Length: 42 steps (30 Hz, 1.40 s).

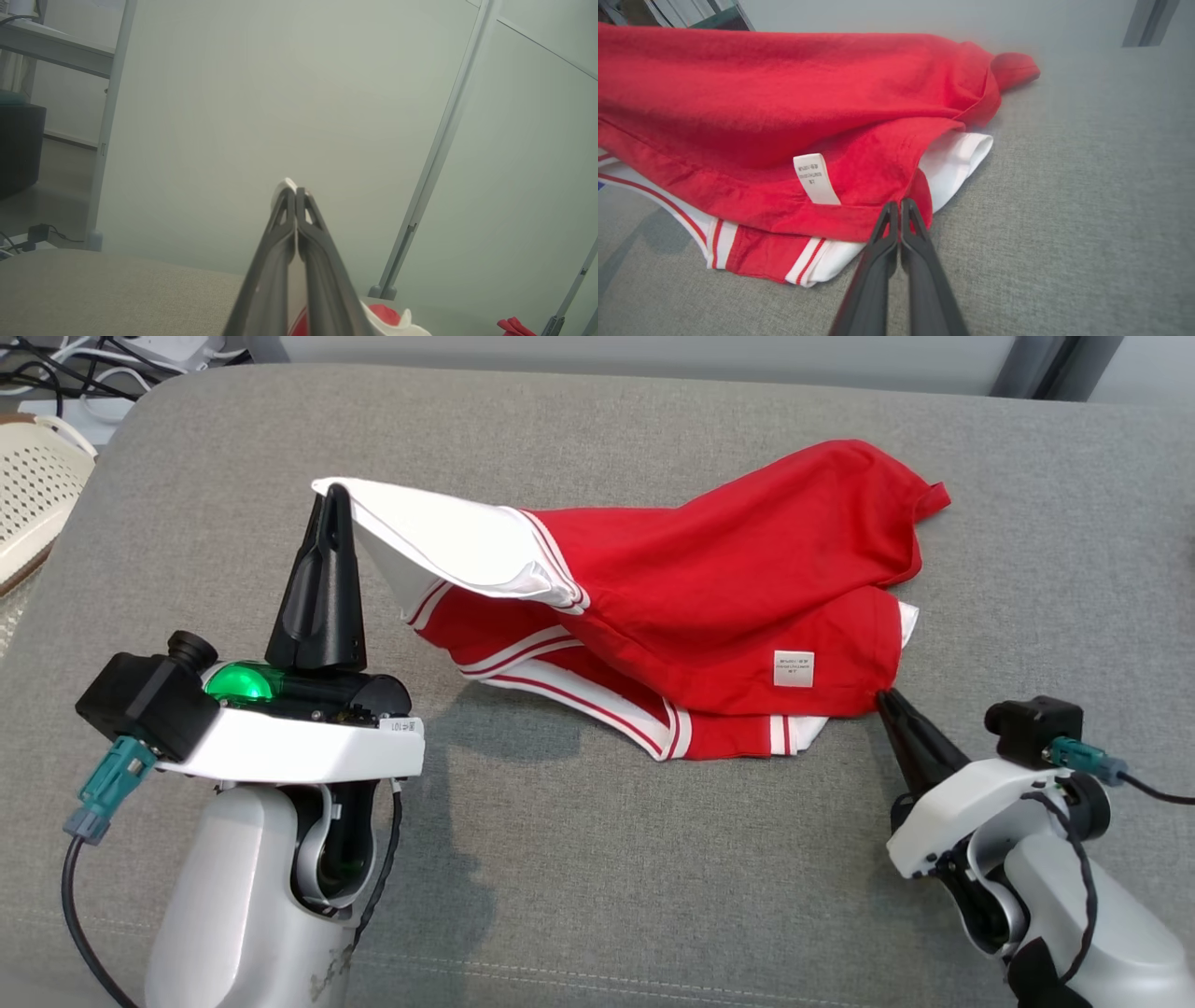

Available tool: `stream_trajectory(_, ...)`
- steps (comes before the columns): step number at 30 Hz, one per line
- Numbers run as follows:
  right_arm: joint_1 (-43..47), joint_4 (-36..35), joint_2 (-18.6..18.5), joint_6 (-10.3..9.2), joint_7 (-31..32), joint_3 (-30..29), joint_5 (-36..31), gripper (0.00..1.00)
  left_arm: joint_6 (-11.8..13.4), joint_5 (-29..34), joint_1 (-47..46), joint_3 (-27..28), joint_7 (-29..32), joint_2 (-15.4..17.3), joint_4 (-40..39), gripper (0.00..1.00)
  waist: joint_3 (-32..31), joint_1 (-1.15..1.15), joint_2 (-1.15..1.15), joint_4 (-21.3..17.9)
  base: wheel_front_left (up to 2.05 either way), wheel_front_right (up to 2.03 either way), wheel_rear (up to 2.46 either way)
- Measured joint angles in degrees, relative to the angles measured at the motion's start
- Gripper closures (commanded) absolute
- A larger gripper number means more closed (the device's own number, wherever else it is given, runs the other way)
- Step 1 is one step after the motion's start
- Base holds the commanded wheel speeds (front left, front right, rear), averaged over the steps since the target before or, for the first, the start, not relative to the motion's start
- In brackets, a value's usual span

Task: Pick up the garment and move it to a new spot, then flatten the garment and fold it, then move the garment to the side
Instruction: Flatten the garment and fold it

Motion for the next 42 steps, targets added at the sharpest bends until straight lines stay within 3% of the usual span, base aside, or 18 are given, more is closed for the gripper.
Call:
stream_trajectory(4,0.08,-3.35,-1.01,0.0,-0.01,-3.76,0.33,1.0,-0.04,0.13,0.89,0.04,0.0,0.02,0.65,1.0,-1.07,0.0,0.0,-0.14,0.0,0.0,0.0)
stream_trajectory(12,1.28,-17.47,-4.67,0.0,-0.01,-14.8,1.32,1.0,-1.86,-1.75,1.69,-0.89,0.1,0.35,3.63,1.0,-3.98,0.0,0.0,-1.47,0.0,0.0,0.0)
stream_trajectory(13,1.42,-21.38,-5.65,0.0,-0.03,-17.86,1.2,1.0,-2.35,-4.09,1.69,-1.2,1.62,1.0,3.72,1.0,-4.98,0.0,0.0,-2.01,0.0,0.0,0.0)
stream_trajectory(18,1.79,-26.47,-7.97,0.0,-0.11,-21.94,0.01,1.0,-2.55,-9.46,1.62,-1.14,7.77,3.11,0.81,1.0,-7.23,0.0,0.0,-3.08,0.0,0.0,0.0)
stream_trajectory(23,2.02,-33.94,-11.04,0.0,-0.19,-27.83,-0.81,1.0,-2.52,-18.04,-0.09,0.87,16.38,5.27,-9.79,1.0,-10.35,0.0,0.0,-4.28,0.0,0.0,0.0)
stream_trajectory(25,2.2,-39.66,-12.62,0.0,0.31,-31.92,-0.87,1.0,-0.53,-23.25,-2.63,2.79,20.85,5.23,-19.13,1.0,-12.13,0.0,0.0,-5.05,0.0,0.0,0.0)
stream_trajectory(26,2.42,-43.98,-13.7,0.0,2.18,-35.17,-1.22,1.0,1.79,-26.22,-5.22,4.13,23.45,5.22,-25.2,1.0,-12.99,0.0,0.0,-5.68,0.0,0.0,0.0)
stream_trajectory(32,2.86,-53.6,-13.4,0.0,12.39,-42.27,-0.54,1.0,11.02,-31.6,-11.67,5.39,31.9,4.97,-33.73,1.0,-13.42,0.0,0.0,-6.81,0.0,0.0,0.0)
stream_trajectory(36,2.7,-49.94,-9.87,0.0,19.05,-37.77,-0.04,1.0,11.76,-29.6,-12.02,4.44,32.71,6.51,-26.15,1.0,-11.54,0.0,0.0,-6.86,0.0,0.0,0.0)
stream_trajectory(39,-2.42,-39.67,-8.01,0.0,20.46,-31.49,-1.77,1.0,8.16,-23.57,-14.86,3.15,27.06,7.59,-12.71,1.0,-9.14,0.0,0.0,-6.58,0.0,0.0,0.0)
stream_trajectory(42,-14.02,-25.3,-6.11,0.0,17.95,-26.05,-4.89,1.0,3.57,-18.04,-23.69,2.27,18.15,7.78,3.98,1.0,-6.67,0.0,0.0,-6.12,0.0,0.0,0.0)
